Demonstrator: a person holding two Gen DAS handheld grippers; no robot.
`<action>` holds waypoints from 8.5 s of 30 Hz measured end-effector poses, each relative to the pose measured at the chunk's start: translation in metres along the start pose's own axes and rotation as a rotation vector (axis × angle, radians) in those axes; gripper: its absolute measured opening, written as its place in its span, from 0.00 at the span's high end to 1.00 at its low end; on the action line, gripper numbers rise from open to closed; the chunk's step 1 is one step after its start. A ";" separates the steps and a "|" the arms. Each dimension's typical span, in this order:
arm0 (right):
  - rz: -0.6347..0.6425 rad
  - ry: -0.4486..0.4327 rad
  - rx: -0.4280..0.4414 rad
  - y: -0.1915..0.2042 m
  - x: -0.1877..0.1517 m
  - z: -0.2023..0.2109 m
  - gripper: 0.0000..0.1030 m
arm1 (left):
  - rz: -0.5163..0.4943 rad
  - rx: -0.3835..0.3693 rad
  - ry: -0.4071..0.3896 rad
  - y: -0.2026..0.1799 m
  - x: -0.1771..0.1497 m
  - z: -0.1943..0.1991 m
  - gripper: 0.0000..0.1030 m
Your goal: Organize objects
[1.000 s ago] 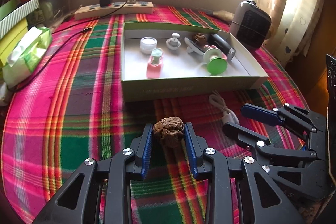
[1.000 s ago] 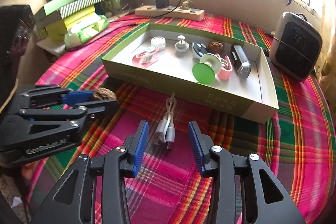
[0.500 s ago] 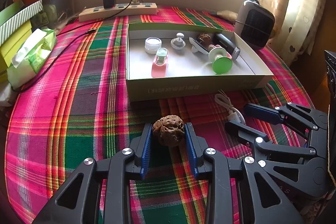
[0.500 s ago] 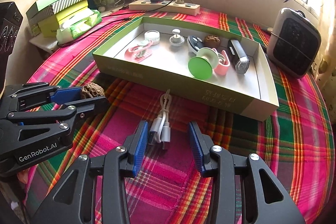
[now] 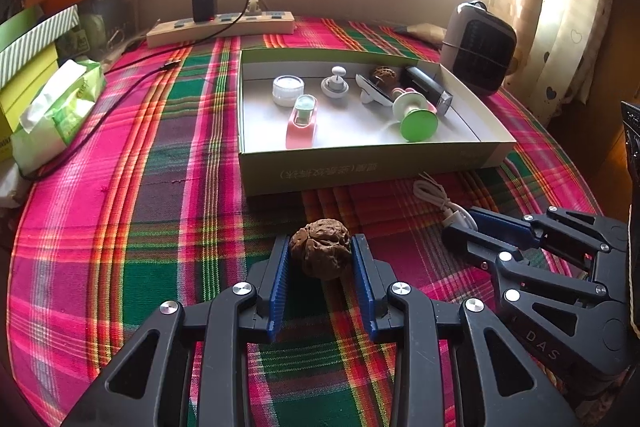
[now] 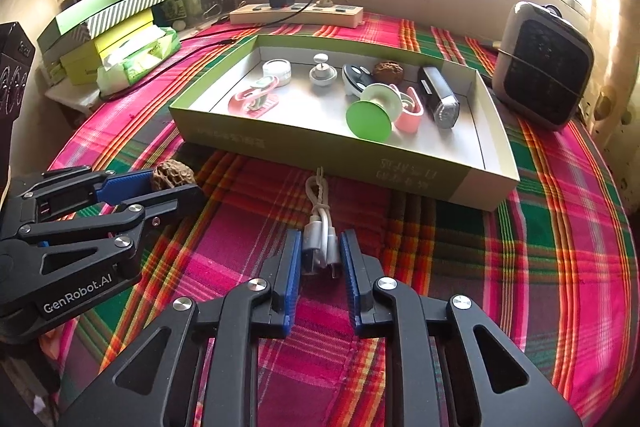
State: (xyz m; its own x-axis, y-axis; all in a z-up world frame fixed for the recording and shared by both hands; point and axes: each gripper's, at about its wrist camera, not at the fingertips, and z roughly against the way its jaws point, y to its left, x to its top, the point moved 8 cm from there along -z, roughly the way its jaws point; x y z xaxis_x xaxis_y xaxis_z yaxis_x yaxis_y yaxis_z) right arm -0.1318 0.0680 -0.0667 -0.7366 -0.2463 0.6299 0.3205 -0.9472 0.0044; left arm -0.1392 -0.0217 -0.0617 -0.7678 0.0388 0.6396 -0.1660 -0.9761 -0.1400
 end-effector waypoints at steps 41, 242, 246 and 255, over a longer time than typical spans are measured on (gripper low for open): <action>-0.003 -0.037 0.076 0.007 0.005 0.013 0.80 | -0.052 0.051 -0.039 -0.008 0.007 0.015 0.73; -0.079 0.010 -0.070 -0.034 -0.028 0.020 0.52 | 0.052 0.218 0.017 -0.019 -0.024 0.017 0.63; -0.074 0.012 -0.066 -0.032 -0.031 0.021 0.43 | 0.054 0.224 0.017 -0.020 -0.025 0.018 0.63; -0.079 0.012 -0.068 -0.032 -0.032 0.022 0.41 | 0.060 0.220 0.015 -0.019 -0.026 0.019 0.63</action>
State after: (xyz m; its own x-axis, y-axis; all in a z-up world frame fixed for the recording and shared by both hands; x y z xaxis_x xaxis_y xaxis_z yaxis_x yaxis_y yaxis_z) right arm -0.1057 0.1104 -0.0699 -0.7653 -0.1727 0.6201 0.2202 -0.9754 0.0001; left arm -0.1043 -0.0079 -0.0615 -0.7818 -0.0186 0.6232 0.0176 -0.9998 -0.0077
